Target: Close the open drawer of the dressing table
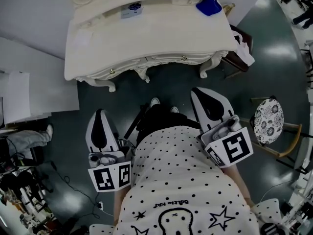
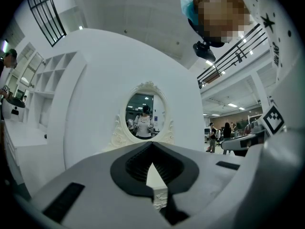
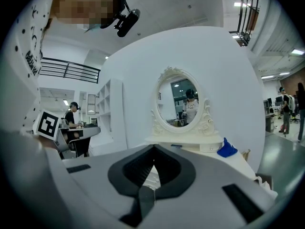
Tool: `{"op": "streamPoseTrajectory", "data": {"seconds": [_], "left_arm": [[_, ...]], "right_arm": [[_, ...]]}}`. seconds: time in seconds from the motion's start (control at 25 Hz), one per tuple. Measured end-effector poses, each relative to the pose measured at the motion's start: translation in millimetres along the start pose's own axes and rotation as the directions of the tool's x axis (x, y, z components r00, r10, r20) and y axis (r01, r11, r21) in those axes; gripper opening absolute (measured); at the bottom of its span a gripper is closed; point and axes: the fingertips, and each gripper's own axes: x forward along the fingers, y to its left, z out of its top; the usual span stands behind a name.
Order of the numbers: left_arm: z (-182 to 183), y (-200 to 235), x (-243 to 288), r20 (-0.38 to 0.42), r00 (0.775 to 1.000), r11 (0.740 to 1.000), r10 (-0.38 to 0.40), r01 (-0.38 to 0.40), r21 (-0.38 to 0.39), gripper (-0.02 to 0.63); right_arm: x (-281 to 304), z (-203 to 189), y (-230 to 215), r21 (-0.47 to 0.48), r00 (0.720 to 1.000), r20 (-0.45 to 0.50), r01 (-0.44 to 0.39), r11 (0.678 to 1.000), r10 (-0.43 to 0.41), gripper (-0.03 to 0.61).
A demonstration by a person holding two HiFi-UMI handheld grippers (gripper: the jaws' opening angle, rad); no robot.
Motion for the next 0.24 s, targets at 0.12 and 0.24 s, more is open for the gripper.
{"op": "streamPoseTrajectory", "data": {"seconds": [0.12,0.24], "left_arm": [[-1.2,0.8,-0.3,-0.001,1.0,1.0,0.001,-0.001,-0.004,0.011],[-2.7,2.0,-0.3,-0.004,1.0,1.0,0.002,-0.002,-0.007,0.011]], "right_arm": [[0.6,-1.4,0.6,0.0,1.0,-0.005,-0.002,1.0,0.002,0.009],[1.3,-3.2,1.0,0.003,1.0,-0.01,-0.002,1.0,0.002,0.009]]}}
